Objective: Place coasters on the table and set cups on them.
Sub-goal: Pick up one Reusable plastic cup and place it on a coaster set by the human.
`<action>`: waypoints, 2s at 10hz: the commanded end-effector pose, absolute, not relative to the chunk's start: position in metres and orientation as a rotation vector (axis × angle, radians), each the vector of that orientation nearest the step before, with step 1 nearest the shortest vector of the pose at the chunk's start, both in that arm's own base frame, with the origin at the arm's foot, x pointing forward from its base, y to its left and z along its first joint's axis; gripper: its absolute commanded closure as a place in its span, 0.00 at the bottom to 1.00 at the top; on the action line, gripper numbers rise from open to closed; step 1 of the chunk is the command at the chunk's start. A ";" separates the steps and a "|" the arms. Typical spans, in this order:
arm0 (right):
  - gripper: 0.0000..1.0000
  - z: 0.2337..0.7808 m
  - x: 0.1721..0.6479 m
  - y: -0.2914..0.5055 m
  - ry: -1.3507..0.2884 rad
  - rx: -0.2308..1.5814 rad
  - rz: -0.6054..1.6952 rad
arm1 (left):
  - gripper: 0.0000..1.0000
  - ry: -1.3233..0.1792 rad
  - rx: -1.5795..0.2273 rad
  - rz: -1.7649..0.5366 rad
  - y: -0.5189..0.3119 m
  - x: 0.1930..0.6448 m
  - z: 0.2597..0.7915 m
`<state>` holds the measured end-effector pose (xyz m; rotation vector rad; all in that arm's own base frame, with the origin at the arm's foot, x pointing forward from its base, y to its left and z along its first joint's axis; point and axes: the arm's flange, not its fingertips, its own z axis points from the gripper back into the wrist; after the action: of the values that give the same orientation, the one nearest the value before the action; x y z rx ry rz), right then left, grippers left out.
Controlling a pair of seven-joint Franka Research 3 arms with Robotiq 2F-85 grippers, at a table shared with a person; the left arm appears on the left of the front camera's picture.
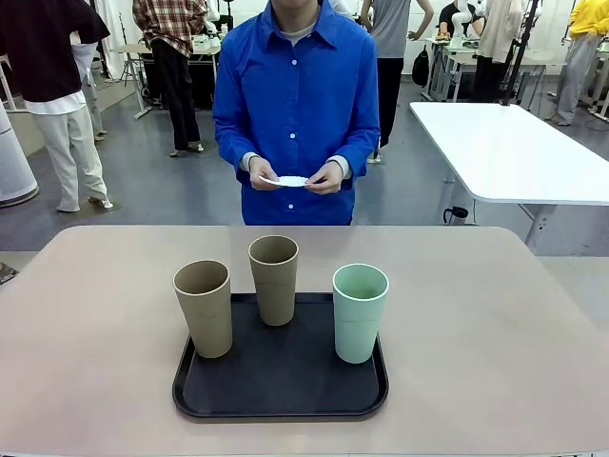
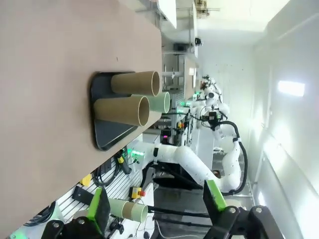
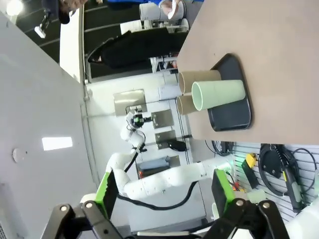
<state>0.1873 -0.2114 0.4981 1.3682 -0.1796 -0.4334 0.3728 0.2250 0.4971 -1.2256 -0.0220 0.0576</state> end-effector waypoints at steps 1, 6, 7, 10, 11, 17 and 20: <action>0.00 0.495 0.190 -0.216 -0.162 1.356 -0.444 | 0.00 -0.072 -1.262 0.075 0.232 0.370 0.496; 0.00 0.477 0.192 -0.225 -0.135 1.340 -0.485 | 0.00 -0.051 -1.212 0.108 0.243 0.357 0.482; 0.00 0.483 0.192 -0.222 -0.134 1.341 -0.453 | 0.00 -0.043 -1.256 0.139 0.247 0.358 0.480; 0.00 0.478 0.193 -0.221 -0.135 1.352 -0.504 | 0.00 -0.043 -1.256 0.139 0.247 0.358 0.480; 0.00 0.478 0.193 -0.221 -0.135 1.352 -0.504 | 0.00 -0.043 -1.256 0.139 0.247 0.358 0.480; 0.00 0.478 0.193 -0.221 -0.135 1.352 -0.504 | 0.00 -0.043 -1.256 0.139 0.247 0.358 0.480; 0.00 0.478 0.193 -0.221 -0.135 1.352 -0.504 | 0.00 -0.043 -1.256 0.139 0.247 0.358 0.480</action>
<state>0.1924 -0.2208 0.4781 1.3484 -0.1358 -0.5040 0.3590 0.2454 0.4795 -1.2502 -0.0377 0.1375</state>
